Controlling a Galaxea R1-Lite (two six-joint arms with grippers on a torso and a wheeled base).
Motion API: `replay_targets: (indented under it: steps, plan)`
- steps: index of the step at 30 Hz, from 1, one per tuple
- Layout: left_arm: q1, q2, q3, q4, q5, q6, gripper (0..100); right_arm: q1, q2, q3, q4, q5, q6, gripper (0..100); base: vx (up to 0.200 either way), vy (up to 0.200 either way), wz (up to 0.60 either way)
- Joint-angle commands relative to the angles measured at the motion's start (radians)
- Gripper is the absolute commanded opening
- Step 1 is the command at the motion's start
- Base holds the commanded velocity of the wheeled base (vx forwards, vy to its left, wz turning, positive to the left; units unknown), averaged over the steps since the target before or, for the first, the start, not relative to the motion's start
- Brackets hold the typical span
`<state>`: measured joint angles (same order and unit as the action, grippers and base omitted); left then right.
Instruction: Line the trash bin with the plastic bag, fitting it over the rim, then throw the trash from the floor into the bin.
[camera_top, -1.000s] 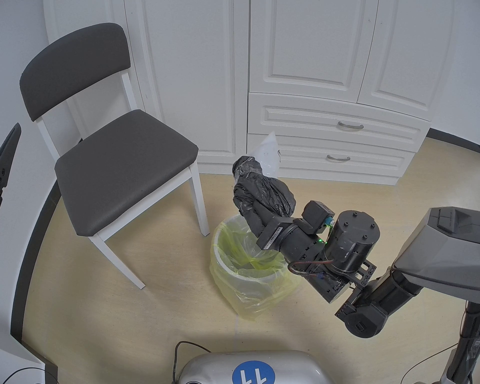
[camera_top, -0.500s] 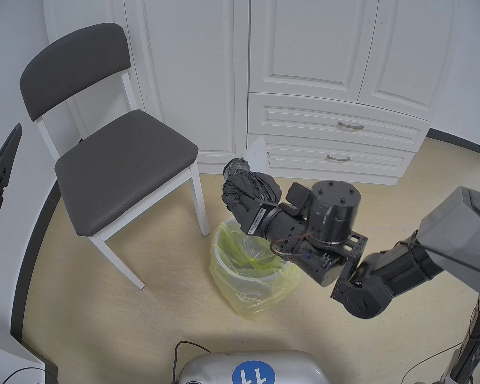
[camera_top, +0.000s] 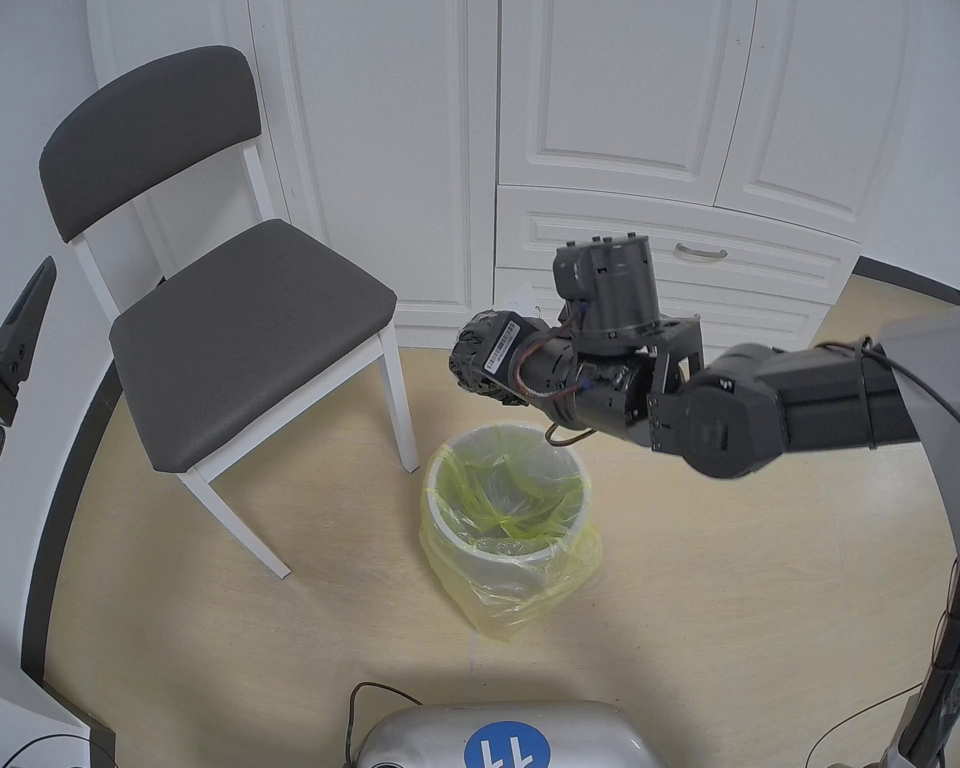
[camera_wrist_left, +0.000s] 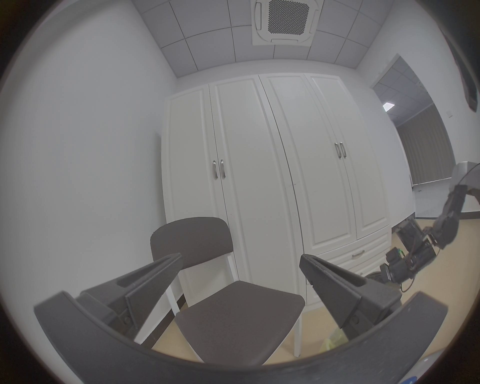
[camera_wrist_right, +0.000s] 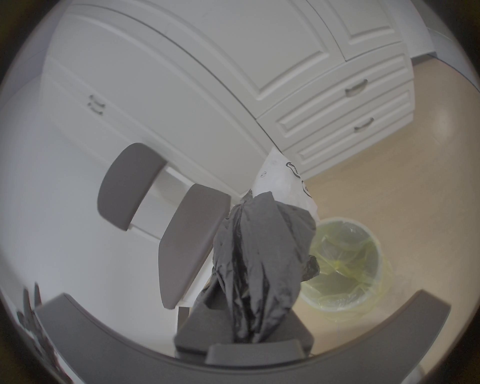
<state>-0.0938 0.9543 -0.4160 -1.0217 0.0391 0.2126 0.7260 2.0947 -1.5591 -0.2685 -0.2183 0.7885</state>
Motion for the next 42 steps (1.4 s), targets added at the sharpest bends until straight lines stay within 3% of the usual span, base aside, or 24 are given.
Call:
replay_targets:
  steps: [1,6,10,14,29,33,39,42]
  plan:
    - [-0.004,0.072,0.026,-0.003,0.002,0.002,100,-0.062,0.146,-0.277,0.256,-0.003,0.161,0,0.0,0.0,0.0]
    - [-0.015,0.185,0.032,-0.009,0.007,-0.015,100,-0.085,0.245,-0.398,0.408,-0.001,0.252,0,0.0,0.0,0.0]
    - [-0.015,0.278,0.028,-0.011,0.008,-0.033,100,-0.092,0.298,-0.441,0.479,-0.001,0.267,0,0.0,0.0,0.0]
    - [-0.017,0.307,0.026,-0.011,0.007,-0.079,100,-0.099,0.335,-0.441,0.505,0.007,0.279,0,0.0,0.0,0.0]
    - [-0.037,0.351,0.036,-0.011,0.007,-0.079,100,-0.063,0.392,-0.441,0.546,0.013,0.287,0,0.0,0.0,0.0]
    - [-0.037,0.347,0.036,-0.011,0.007,-0.079,100,-0.054,0.412,-0.441,0.549,0.034,0.287,0,0.0,0.0,0.0]
    - [-0.037,0.342,0.037,-0.011,0.007,-0.078,100,-0.072,0.466,-0.441,0.542,0.145,0.285,0,0.0,0.0,0.0]
    - [-0.037,0.342,0.037,-0.012,0.007,-0.078,100,-0.085,0.502,-0.441,0.526,0.155,0.279,0,0.0,0.0,0.0]
